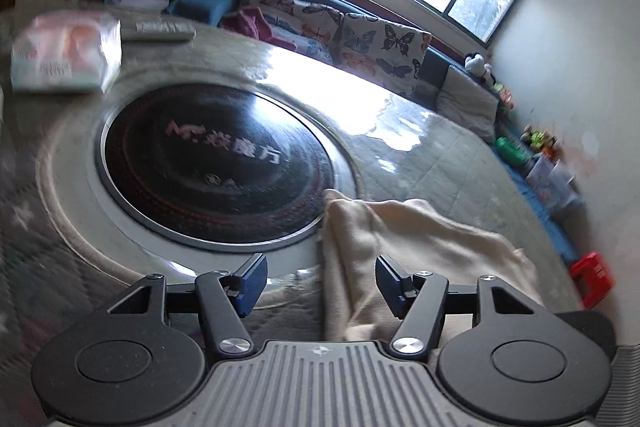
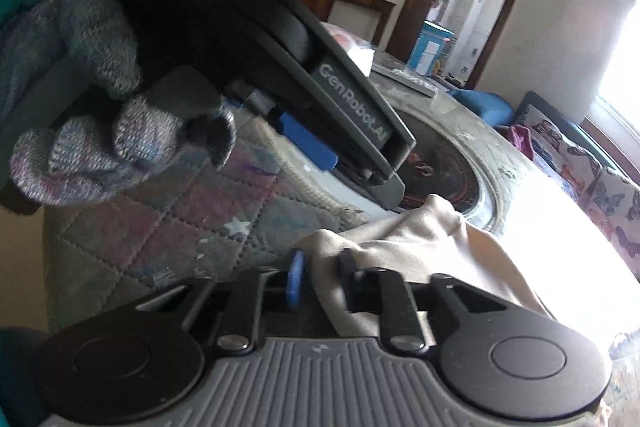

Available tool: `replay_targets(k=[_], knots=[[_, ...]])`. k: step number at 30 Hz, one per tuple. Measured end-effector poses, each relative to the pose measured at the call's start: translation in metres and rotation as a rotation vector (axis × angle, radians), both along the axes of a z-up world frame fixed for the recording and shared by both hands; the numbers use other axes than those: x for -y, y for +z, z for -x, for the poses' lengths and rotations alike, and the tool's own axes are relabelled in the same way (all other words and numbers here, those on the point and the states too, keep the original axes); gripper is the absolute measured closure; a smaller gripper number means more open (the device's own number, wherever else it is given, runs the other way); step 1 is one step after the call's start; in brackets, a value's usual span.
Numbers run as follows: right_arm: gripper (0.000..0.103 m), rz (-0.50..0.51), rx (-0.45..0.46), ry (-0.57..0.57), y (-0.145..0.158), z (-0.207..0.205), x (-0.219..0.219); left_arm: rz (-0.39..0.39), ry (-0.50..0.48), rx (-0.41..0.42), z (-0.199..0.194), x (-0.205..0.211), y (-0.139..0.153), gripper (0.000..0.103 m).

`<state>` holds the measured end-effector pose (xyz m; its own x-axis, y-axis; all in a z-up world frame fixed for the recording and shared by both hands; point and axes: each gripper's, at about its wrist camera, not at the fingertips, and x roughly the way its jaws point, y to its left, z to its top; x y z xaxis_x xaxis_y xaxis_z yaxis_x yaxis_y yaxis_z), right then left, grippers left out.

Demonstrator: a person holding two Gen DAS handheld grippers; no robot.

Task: Fold clothes

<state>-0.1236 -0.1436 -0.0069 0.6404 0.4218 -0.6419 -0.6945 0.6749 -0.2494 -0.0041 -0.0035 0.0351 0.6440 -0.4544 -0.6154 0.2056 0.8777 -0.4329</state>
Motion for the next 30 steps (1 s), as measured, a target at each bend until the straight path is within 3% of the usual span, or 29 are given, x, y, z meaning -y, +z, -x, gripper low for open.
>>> replay_targets(k=[9, 14, 19, 21, 23, 26, 30], knots=[[0.099, -0.214, -0.071, -0.071, 0.037, -0.011, 0.035, 0.229, 0.070, -0.147, -0.017, -0.003, -0.011, 0.036], [0.099, -0.272, -0.068, -0.103, 0.049, -0.013, 0.052, 0.332, 0.090, -0.201, -0.024, 0.001, -0.017, 0.034], [0.102, -0.303, -0.057, -0.107, 0.054, -0.008, 0.060, 0.360, 0.113, -0.245, -0.030, 0.010, -0.024, 0.037], [0.102, -0.295, -0.052, -0.101, 0.053, -0.007, 0.061, 0.369, 0.125, -0.253, -0.031, 0.011, -0.027, 0.054], [0.102, -0.292, -0.053, -0.103, 0.052, -0.006, 0.062, 0.375, 0.141, -0.266, -0.032, 0.009, -0.030, 0.061], [0.100, -0.275, -0.056, -0.105, 0.049, -0.004, 0.065, 0.400, 0.156, -0.283, -0.032, 0.002, -0.032, 0.061], [0.091, -0.232, -0.044, -0.094, 0.043, 0.000, 0.059, 0.372, 0.160, -0.277, -0.031, -0.002, -0.029, 0.061]])
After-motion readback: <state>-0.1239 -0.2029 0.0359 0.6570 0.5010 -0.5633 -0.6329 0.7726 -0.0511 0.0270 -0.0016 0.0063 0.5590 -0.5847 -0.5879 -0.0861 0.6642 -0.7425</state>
